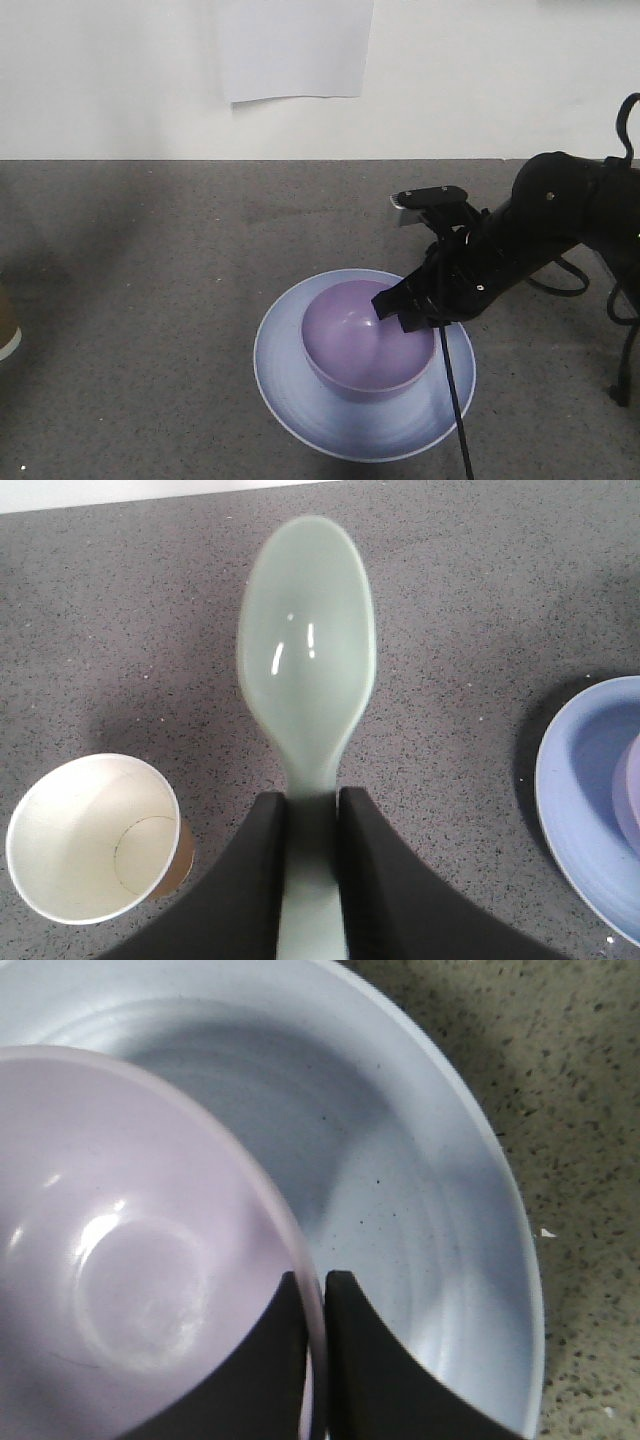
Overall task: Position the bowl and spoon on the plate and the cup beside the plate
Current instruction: 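Lower the lavender bowl onto the plate center with the right gripper, then open the right gripper and raise it away from the bowl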
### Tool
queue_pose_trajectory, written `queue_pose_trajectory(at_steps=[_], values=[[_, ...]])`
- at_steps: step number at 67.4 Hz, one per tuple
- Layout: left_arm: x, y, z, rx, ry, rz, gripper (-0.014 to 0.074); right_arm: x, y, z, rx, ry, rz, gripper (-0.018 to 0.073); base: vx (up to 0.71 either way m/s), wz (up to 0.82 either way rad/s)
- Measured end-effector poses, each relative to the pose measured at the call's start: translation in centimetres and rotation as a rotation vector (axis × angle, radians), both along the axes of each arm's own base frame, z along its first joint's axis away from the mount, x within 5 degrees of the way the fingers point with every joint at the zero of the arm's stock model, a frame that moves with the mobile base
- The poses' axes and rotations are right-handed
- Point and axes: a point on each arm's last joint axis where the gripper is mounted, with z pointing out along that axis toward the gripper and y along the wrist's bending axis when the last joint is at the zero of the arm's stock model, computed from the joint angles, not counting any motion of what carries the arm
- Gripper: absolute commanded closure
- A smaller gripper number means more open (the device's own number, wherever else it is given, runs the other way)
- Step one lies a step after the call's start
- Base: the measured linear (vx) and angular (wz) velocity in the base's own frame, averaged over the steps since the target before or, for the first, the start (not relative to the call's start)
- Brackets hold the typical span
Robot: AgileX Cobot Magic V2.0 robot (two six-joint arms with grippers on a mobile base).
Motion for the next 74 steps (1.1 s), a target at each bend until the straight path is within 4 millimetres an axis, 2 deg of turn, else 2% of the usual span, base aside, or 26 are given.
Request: queue_pose_trajectory(at_steps=[16,27,40,52,59,65,74], values=[[0.0,0.0,0.0,0.000,0.000,0.000,0.0603,0.2,0.1,-0.3,0.001,0.004,-0.007,0.0546,0.00,0.00],[0.0,0.0,0.0,0.000,0.000,0.000,0.0603,0.2,0.1,-0.3,0.002,0.004,-0.007,0.0482,0.00,0.00],[0.0,0.0,0.0,0.000,0.000,0.000,0.0603,0.2,0.1,-0.4,0.001,0.007,-0.009,0.0317,0.00,0.00],[0.0,0.0,0.0,0.000,0.000,0.000,0.0603,0.2,0.1,-0.4,0.002,0.010,-0.022,0.0099,0.00,0.00],[0.0,0.0,0.0,0.000,0.000,0.000,0.0603,0.2,0.1,-0.4,0.006,0.013,-0.037,0.0008,0.00,0.00],[0.0,0.0,0.0,0.000,0.000,0.000,0.0603,0.1,0.0,0.1,0.012,0.002,-0.042,-0.0031,0.00,0.00],[0.0,0.0,0.0,0.000,0.000,0.000,0.0603,-0.5,-0.3,1.8,0.031,-0.047,-0.047,-0.0031,0.00,0.00]])
